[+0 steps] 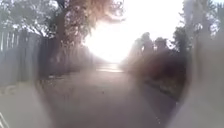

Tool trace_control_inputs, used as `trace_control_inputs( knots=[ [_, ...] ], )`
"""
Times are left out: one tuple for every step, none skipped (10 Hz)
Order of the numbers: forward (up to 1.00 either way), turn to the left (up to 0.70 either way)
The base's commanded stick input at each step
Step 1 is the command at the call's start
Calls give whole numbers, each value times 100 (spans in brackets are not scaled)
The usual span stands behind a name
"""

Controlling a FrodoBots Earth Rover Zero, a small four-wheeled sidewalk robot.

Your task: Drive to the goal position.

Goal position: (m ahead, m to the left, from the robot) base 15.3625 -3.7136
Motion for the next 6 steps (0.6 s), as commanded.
trace_control_inputs(
  knots=[
    [100, -30],
    [100, -17],
    [100, -5],
    [100, 0],
    [100, 0],
    [100, 0]
  ],
)
